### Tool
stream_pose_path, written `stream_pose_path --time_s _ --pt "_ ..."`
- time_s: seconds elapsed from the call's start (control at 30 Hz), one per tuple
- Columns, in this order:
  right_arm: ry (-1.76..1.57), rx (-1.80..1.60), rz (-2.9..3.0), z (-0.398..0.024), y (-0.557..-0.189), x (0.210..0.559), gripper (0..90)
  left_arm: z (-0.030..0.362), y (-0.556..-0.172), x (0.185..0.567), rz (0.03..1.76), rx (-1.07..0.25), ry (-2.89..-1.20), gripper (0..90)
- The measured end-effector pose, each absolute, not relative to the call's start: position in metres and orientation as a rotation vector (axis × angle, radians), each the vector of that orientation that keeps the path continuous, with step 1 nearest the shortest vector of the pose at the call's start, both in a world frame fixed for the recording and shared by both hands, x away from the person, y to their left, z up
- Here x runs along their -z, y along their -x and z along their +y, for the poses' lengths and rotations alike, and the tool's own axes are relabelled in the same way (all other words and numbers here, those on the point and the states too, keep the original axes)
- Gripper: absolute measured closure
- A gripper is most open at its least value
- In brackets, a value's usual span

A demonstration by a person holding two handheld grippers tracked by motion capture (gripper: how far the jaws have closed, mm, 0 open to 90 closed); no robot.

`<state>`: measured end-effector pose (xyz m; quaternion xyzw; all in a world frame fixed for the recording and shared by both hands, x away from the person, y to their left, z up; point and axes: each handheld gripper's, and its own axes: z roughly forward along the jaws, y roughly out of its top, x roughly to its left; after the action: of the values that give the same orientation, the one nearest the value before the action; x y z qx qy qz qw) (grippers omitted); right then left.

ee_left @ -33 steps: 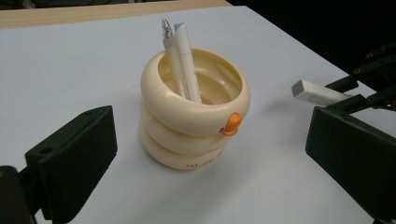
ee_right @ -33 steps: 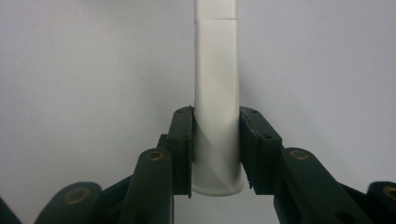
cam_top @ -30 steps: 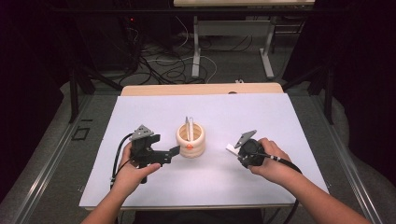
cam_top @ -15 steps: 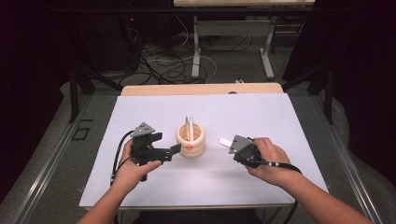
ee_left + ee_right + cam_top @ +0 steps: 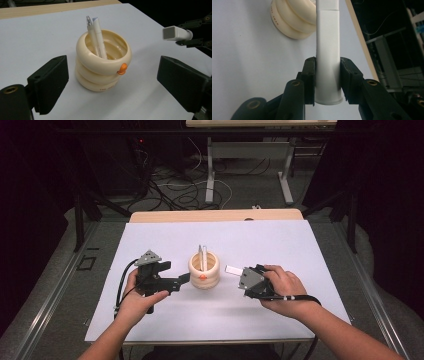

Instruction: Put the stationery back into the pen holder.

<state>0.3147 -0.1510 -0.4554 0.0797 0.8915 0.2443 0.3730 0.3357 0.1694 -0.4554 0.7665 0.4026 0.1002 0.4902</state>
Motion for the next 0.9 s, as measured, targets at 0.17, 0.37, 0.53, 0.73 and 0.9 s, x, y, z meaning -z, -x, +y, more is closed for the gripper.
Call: stream_pose_path --time_s 0.17,0.37,0.53,0.73,0.9 --pt "-0.091 -0.578 2.245 -0.142 -0.31 0.452 67.4 0.171 -0.335 0.454 0.977 -0.242 -1.878 12.0" --pt "0.025 -0.536 2.19 -0.136 -0.306 0.452 67.4 0.169 -0.335 0.452 0.962 -0.242 -1.883 14.3" --pt "0.128 -0.496 2.151 -0.133 -0.304 0.452 67.4 0.165 -0.335 0.45 0.953 -0.242 -1.9 14.5" --pt "0.236 -0.417 2.091 -0.129 -0.299 0.457 67.4 0.161 -0.335 0.447 0.933 -0.231 -1.917 15.3" --pt "0.352 -0.374 2.037 -0.124 -0.295 0.457 67.4 0.157 -0.334 0.447 0.928 -0.216 -1.919 15.5"
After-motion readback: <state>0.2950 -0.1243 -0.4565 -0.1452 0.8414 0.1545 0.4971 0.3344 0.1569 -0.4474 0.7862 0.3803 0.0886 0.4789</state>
